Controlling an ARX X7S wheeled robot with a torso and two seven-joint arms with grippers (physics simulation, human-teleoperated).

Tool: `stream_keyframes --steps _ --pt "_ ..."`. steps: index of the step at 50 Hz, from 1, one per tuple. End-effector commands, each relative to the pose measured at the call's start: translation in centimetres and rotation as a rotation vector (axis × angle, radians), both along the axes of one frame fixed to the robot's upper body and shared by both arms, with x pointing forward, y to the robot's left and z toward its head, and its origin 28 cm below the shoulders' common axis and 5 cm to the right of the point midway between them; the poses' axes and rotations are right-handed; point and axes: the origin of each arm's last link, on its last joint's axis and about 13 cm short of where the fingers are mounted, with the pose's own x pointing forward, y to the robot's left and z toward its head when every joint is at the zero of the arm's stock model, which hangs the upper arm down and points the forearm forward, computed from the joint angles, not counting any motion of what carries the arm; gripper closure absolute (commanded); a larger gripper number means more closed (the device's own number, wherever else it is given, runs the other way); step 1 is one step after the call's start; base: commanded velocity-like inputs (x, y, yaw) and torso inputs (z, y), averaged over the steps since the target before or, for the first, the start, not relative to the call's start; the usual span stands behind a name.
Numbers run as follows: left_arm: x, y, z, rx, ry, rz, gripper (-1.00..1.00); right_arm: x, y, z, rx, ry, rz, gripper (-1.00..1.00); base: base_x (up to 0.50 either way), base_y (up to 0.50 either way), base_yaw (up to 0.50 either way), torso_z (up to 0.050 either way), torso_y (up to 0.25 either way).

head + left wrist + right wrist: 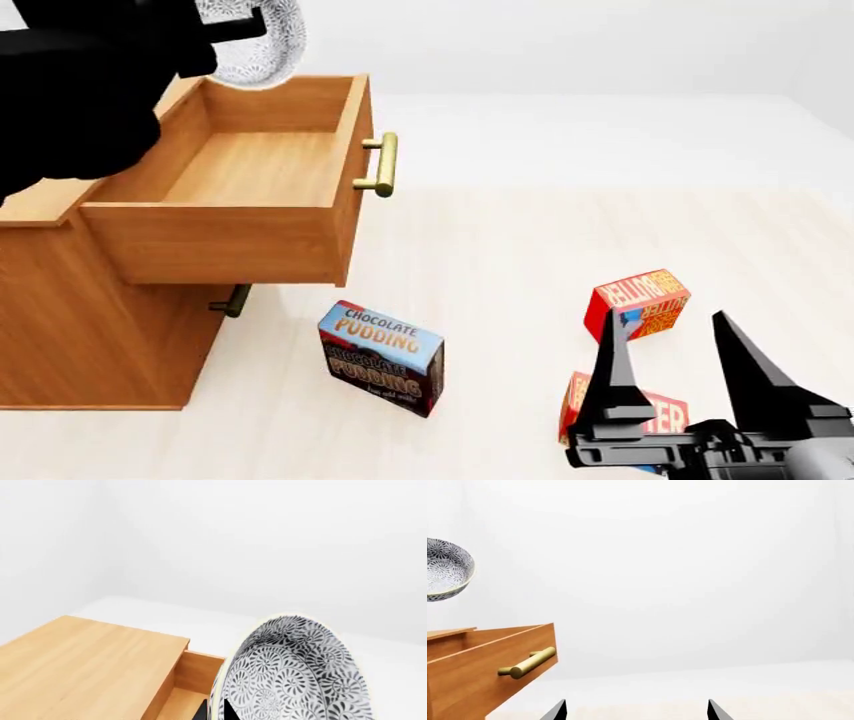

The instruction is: Put the bowl in the top drawer of the cabinet.

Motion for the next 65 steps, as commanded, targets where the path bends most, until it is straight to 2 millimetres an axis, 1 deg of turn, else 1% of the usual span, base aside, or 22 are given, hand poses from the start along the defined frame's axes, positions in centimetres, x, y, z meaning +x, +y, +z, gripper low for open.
stream_keyframes --steps 1,5,12,16,35,56,60,65 --pt "1.0 0.2 -0.8 0.026 0.002 0.059 1.00 -0.1 0.1 0.1 0.001 0.001 0.004 -1.00 0.00 0.00 0.00 0.000 0.000" --pt "1.3 0.2 -1.3 0.019 0.010 0.064 1.00 -0.2 0.0 0.2 0.001 -0.002 0.004 -1.00 0.00 0.00 0.00 0.000 0.000" --pt "1.6 0.1 -1.7 0.017 0.007 0.063 1.00 -0.4 0.0 0.4 -0.001 -0.006 0.005 -1.00 0.00 0.00 0.00 0.000 0.000" --pt "1.8 -0.2 -2.3 0.017 0.007 0.056 1.00 -0.4 0.0 0.4 0.000 -0.009 0.005 -1.00 0.00 0.00 0.00 0.000 0.003" --pt "4.1 -0.7 -4.9 0.070 0.043 0.077 1.00 -0.2 0.0 0.2 0.003 -0.003 0.005 -1.00 0.00 0.00 0.00 0.000 0.001" --pt "4.9 0.1 -5.0 0.061 0.047 0.137 1.00 -0.3 0.0 0.0 0.001 0.003 0.004 -1.00 0.00 0.00 0.00 0.000 0.000" --pt "5.4 0.2 -5.4 0.066 0.057 0.147 1.00 -0.3 0.1 0.0 -0.001 0.003 0.004 -1.00 0.00 0.00 0.00 0.000 0.000" --pt "6.0 0.0 -6.4 0.096 0.085 0.150 1.00 -0.3 0.1 0.0 -0.001 0.003 0.004 -1.00 0.00 0.00 0.00 0.000 0.000"
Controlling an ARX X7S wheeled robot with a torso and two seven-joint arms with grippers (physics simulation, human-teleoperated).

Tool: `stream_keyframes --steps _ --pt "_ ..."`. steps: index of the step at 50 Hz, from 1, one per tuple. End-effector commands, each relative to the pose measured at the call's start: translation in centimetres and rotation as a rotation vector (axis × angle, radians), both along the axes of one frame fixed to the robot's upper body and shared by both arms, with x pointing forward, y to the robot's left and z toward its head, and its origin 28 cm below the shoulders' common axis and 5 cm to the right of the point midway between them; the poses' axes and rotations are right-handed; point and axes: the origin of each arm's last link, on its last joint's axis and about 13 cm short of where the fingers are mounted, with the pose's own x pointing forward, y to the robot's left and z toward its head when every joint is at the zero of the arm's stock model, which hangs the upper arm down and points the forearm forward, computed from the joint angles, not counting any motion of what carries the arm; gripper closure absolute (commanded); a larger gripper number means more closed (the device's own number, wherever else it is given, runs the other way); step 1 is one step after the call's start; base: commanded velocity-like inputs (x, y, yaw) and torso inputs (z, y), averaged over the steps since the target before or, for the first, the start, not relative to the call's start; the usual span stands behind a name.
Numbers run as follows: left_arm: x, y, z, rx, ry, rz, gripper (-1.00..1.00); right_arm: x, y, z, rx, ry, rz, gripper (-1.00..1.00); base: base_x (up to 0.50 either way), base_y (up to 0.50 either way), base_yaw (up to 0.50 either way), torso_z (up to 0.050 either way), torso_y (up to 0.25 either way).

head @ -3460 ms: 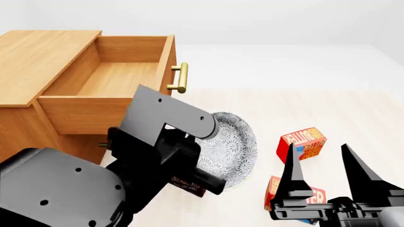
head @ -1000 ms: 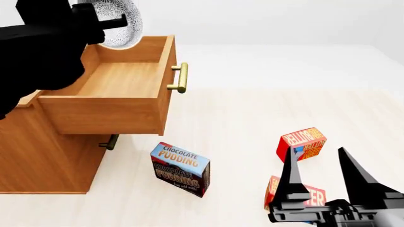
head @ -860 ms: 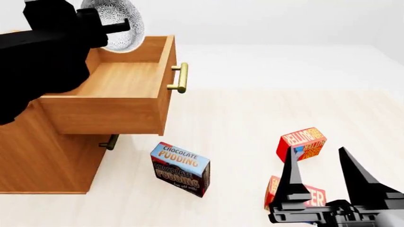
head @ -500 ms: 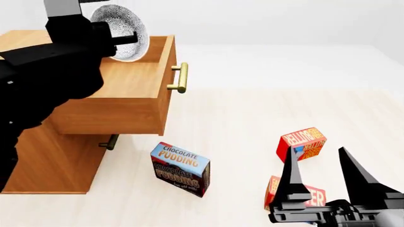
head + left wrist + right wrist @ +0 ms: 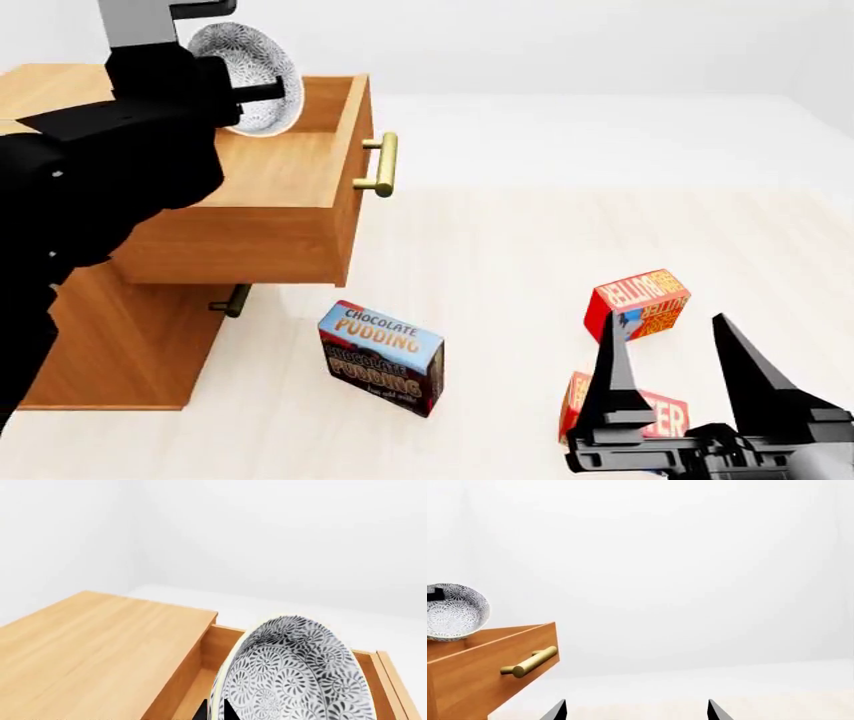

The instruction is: Put the bowl in the top drawer of the cabinet.

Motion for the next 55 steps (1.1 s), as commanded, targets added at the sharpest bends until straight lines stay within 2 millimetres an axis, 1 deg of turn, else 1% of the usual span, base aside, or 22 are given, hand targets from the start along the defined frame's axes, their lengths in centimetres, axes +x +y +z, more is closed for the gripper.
stream_keyframes --steps 1,9,15,26,34,44,50,55 --pt "1.1 0.1 -0.9 0.036 0.015 0.030 1.00 0.0 0.0 0.0 -0.002 0.002 -0.001 -1.00 0.00 0.00 0.00 0.000 0.000" --pt "2.1 0.2 -1.4 0.072 0.061 0.058 1.00 0.1 0.0 -0.1 -0.004 0.006 -0.001 -1.00 0.00 0.00 0.00 0.000 0.001" --pt "2.7 0.3 -1.3 0.088 0.106 0.076 1.00 0.1 0.0 -0.1 -0.005 0.007 -0.002 -1.00 0.00 0.00 0.00 0.000 0.000" --pt "3.3 0.3 -1.2 0.096 0.118 0.091 1.00 0.3 -0.1 -0.1 -0.008 0.010 -0.004 -1.00 0.00 0.00 0.00 0.000 0.001" --pt "3.8 0.1 -1.7 0.098 0.145 0.074 1.00 0.4 0.0 -0.1 -0.013 0.011 -0.003 -1.00 0.00 0.00 0.00 0.000 0.000" --pt "4.1 -0.1 -2.0 -0.004 0.191 0.007 1.00 0.4 0.1 -0.3 -0.013 0.015 -0.001 -1.00 0.00 0.00 0.00 0.001 0.001" --pt "4.4 0.2 -2.7 -0.041 0.244 0.013 1.00 0.4 0.1 -0.3 -0.013 0.016 0.000 -1.00 0.00 0.00 0.00 0.000 0.000" --pt "4.6 0.4 -3.2 -0.032 0.276 0.036 1.00 0.4 0.1 -0.4 -0.013 0.018 0.000 -1.00 0.00 0.00 0.00 0.000 0.000"
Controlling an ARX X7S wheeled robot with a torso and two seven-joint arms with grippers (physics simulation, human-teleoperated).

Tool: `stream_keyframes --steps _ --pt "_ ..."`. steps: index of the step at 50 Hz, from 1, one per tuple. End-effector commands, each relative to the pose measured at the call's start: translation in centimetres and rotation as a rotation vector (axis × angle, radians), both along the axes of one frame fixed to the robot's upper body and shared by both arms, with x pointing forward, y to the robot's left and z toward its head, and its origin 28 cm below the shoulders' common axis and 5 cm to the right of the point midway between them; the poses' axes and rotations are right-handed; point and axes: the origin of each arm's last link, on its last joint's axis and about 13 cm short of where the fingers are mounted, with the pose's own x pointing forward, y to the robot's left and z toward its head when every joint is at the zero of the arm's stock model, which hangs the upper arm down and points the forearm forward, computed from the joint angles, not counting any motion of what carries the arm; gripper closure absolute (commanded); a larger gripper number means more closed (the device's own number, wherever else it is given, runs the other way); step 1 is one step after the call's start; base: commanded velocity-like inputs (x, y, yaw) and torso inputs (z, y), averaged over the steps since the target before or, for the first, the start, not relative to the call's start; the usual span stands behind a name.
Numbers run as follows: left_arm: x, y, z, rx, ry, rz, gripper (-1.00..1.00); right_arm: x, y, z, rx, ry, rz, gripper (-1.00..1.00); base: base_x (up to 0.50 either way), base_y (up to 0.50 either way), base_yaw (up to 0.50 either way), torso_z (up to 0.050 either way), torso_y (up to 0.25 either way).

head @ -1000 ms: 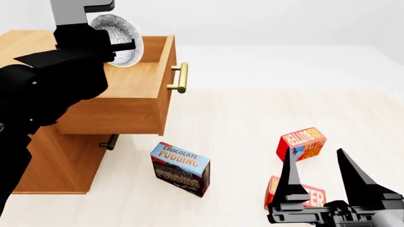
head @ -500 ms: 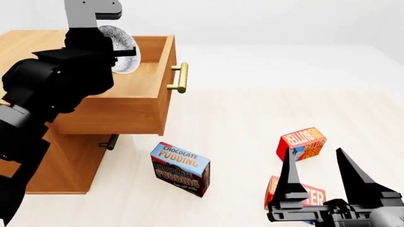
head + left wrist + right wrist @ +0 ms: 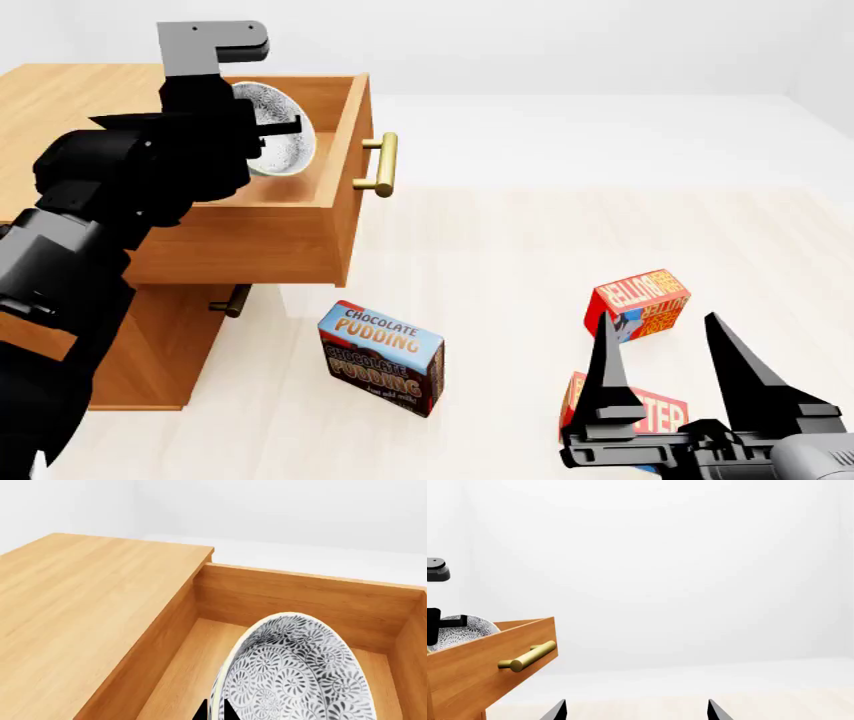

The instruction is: Put the bowl in the top drawer of the cabinet.

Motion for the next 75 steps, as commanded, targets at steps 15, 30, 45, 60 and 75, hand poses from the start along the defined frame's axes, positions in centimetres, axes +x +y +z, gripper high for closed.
stream_keyframes --steps 15,30,45,60,75 --pt "0.6 0.5 -1.1 0.005 0.074 0.040 1.00 0.1 0.0 -0.2 -0.001 0.007 0.001 -1.00 0.00 0.00 0.00 0.000 0.000" --pt "0.3 0.6 -0.4 0.022 0.076 0.025 -1.00 0.1 0.1 -0.2 -0.005 0.006 0.003 -1.00 0.00 0.00 0.00 0.000 0.000" --pt "-1.6 0.1 4.0 0.085 -0.143 0.002 -1.00 0.1 0.1 -0.1 -0.008 0.004 0.004 -1.00 0.00 0.00 0.00 0.000 0.000" --pt "-6.4 -0.1 6.1 0.114 -0.195 -0.084 -1.00 0.1 -0.1 0.1 -0.002 0.000 0.002 -1.00 0.00 0.00 0.00 0.000 0.000" --pt "-20.8 -0.1 -0.8 0.290 -0.410 -0.265 -1.00 -0.2 0.1 0.9 -0.010 -0.019 -0.003 -1.00 0.00 0.00 0.00 0.000 0.000"
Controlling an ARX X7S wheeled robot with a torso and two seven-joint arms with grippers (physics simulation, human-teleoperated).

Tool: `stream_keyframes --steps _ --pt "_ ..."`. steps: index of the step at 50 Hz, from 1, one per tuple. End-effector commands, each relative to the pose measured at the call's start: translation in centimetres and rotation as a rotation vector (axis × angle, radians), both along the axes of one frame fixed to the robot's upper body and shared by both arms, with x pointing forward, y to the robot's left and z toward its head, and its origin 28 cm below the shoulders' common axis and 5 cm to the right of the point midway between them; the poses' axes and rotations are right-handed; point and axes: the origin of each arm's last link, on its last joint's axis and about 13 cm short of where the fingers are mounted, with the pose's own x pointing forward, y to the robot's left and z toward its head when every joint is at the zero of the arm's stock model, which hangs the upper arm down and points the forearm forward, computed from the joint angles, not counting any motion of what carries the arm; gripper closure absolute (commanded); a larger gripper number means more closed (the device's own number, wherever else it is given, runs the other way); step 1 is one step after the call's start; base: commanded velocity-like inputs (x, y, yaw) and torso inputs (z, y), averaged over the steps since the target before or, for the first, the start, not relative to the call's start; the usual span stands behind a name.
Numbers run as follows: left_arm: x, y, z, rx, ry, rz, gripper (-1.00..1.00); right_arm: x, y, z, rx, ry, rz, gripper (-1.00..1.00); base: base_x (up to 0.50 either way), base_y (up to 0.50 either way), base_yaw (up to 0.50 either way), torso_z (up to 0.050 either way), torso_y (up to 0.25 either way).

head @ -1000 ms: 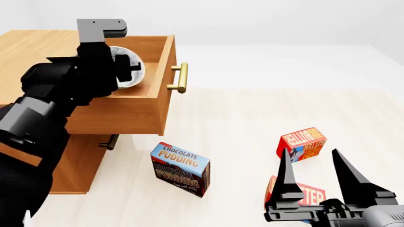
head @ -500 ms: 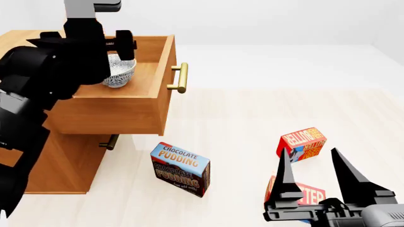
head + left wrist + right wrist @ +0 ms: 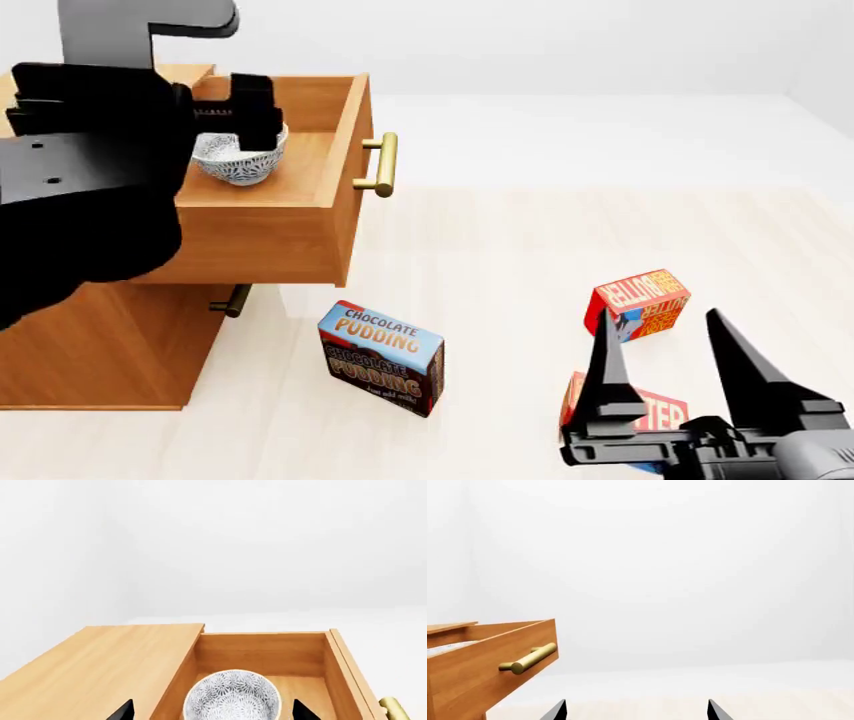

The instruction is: Put the bowl in the top drawer of the cabinet.

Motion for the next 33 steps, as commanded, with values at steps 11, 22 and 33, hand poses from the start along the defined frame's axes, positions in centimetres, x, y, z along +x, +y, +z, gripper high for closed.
stream_keyframes --steps 11,22,33 --pt "-15.8 1.3 -8.3 0.198 -0.399 -0.100 -1.00 -0.6 0.2 1.3 -0.006 -0.039 -0.024 -1.00 0.00 0.00 0.00 0.000 0.000" --pt "-18.3 1.0 -11.8 0.167 -0.572 -0.174 -1.00 -0.8 0.6 1.1 -0.027 -0.054 -0.039 -1.00 0.00 0.00 0.00 0.000 0.000" --pt "-19.3 0.8 -13.2 0.185 -0.688 -0.208 -1.00 -1.0 0.8 0.8 -0.040 -0.065 -0.045 -1.00 0.00 0.00 0.00 0.000 0.000"
